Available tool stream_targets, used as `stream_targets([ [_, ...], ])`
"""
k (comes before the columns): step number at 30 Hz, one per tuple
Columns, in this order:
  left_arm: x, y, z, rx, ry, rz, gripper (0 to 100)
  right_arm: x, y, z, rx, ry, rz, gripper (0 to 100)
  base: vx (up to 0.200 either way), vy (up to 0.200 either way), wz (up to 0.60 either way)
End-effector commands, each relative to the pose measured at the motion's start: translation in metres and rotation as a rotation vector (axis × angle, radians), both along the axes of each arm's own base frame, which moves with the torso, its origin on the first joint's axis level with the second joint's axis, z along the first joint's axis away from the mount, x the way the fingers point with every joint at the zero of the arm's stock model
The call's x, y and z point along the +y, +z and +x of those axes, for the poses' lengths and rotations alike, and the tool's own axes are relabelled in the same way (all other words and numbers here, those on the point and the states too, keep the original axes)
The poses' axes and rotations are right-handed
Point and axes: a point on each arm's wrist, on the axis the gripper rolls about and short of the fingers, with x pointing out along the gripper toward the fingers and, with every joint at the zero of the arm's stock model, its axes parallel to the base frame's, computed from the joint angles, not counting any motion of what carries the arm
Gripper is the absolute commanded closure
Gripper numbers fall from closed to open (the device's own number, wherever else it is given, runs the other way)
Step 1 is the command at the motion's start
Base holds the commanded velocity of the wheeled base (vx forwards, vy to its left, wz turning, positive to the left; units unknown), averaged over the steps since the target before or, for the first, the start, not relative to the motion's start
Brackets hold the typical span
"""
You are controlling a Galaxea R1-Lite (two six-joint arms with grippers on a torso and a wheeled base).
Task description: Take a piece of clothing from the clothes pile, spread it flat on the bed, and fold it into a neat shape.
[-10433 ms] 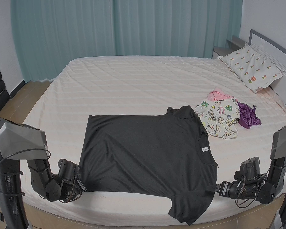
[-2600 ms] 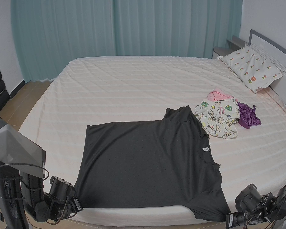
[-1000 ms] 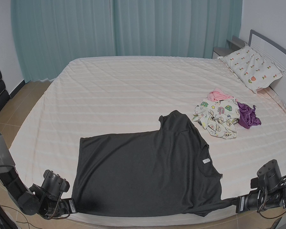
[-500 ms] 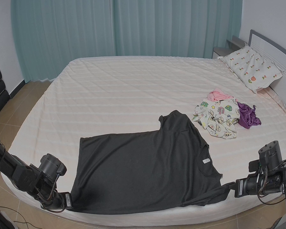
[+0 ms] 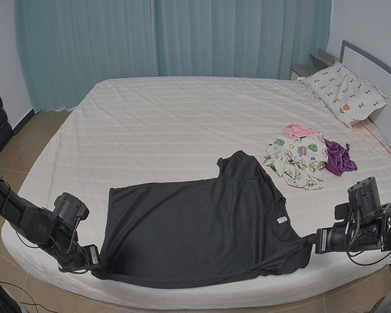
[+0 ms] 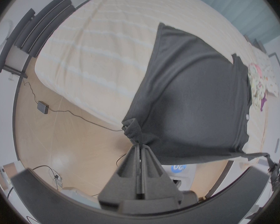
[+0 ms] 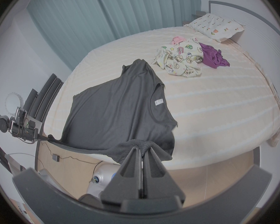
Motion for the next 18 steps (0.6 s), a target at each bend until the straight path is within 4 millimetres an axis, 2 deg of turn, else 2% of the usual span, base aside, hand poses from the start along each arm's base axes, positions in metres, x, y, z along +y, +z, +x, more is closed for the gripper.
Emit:
stream_targets([
  [1, 0.012, 0.015, 0.020, -0.081, 0.067, -0.015, 100, 0.001, 0.005, 0.024, -0.022, -0.033, 0.006, 100, 0.000, 0.000, 0.00],
  [9, 0.013, 0.008, 0.041, -0.086, 0.116, -0.025, 100, 0.009, 0.010, 0.054, -0.054, -0.046, 0.019, 100, 0.000, 0.000, 0.00],
  [18, 0.010, 0.005, 0.060, -0.099, 0.131, -0.032, 100, 0.016, 0.016, 0.074, -0.080, -0.049, 0.028, 100, 0.000, 0.000, 0.00],
])
